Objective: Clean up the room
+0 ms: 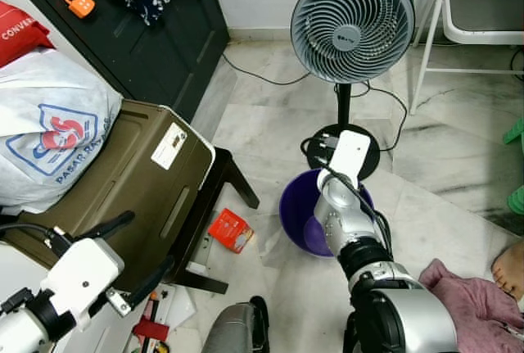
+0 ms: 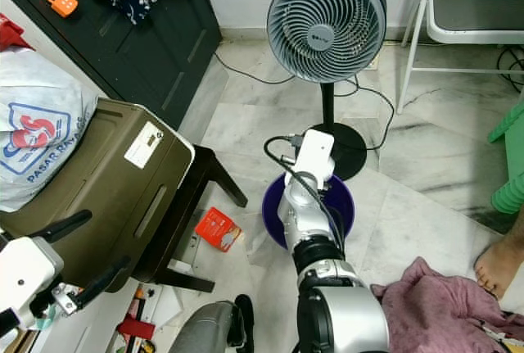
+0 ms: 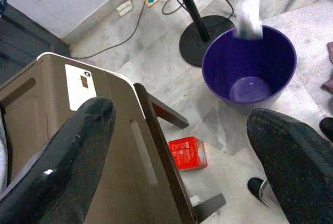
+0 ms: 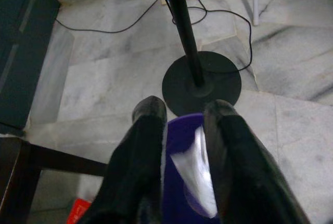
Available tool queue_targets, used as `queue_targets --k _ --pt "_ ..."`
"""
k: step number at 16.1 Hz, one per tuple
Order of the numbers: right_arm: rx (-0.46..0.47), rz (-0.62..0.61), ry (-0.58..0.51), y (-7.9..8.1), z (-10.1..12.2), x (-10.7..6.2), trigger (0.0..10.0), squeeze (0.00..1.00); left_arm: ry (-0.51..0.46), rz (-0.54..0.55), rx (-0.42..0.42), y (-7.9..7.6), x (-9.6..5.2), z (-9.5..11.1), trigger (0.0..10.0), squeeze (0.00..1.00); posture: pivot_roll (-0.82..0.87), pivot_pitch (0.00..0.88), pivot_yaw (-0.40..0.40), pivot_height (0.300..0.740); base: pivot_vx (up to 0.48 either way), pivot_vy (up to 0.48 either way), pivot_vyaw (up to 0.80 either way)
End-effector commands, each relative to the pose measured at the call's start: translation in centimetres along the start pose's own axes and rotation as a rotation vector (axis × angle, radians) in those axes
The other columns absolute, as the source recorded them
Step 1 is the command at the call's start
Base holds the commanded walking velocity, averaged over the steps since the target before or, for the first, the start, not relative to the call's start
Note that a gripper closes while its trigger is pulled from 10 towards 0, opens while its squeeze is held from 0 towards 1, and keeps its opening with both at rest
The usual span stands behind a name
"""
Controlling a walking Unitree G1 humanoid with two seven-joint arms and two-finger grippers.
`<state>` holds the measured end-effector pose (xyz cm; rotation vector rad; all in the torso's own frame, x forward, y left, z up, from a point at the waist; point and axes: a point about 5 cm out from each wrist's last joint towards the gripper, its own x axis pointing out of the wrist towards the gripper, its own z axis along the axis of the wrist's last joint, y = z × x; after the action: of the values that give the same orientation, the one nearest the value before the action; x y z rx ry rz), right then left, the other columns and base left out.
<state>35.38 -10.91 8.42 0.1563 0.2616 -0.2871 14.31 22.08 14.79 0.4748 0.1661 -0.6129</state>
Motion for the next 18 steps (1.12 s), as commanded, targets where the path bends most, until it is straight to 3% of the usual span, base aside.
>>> queue_targets --k 1,4,8,11,13,16,18 --pt "0.014 0.014 0.018 0.8 -0.3 -0.3 10.0 1.0 0.031 0.013 0.001 0.3 -0.3 -0.3 10.0 0.0 0.38 0.222 0.258 0.74 0.0 0.0 0.0" --pt "0.033 0.012 -0.012 0.8 0.1 -0.2 10.0 1.0 0.029 0.015 0.0 0.4 -0.2 -0.4 10.0 0.0 0.37 0.218 0.265 0.74 0.0 0.0 0.0" --pt "0.018 0.067 -0.048 1.2 0.6 -0.4 10.0 1.0 -0.021 0.022 -0.005 0.5 1.6 -0.1 10.0 0.0 0.32 0.191 0.238 0.74 0.0 0.0 0.0" --pt "-0.042 0.134 -0.011 0.6 -0.5 -0.8 10.0 1.0 -0.145 0.054 -0.026 0.3 5.2 1.1 10.0 0.0 0.22 0.136 0.19 0.74 0.0 0.0 0.0" --pt "-0.074 0.165 -0.015 -0.5 0.2 -0.4 10.0 1.0 -0.261 0.103 -0.044 1.0 8.7 3.0 10.0 0.0 0.14 0.066 0.159 0.74 0.0 0.0 0.0" --pt "-0.12 0.238 -0.048 -1.0 0.5 -0.9 10.0 1.0 -0.315 0.149 -0.073 1.8 11.0 3.9 10.0 0.0 0.07 0.008 0.148 0.74 0.0 0.0 0.0" --pt "-0.151 0.274 -0.053 -3.0 -0.3 -1.8 10.0 1.0 -0.345 0.188 -0.074 1.9 12.6 4.5 10.0 0.0 0.04 0.0 0.122 0.74 0.0 0.0 0.0"
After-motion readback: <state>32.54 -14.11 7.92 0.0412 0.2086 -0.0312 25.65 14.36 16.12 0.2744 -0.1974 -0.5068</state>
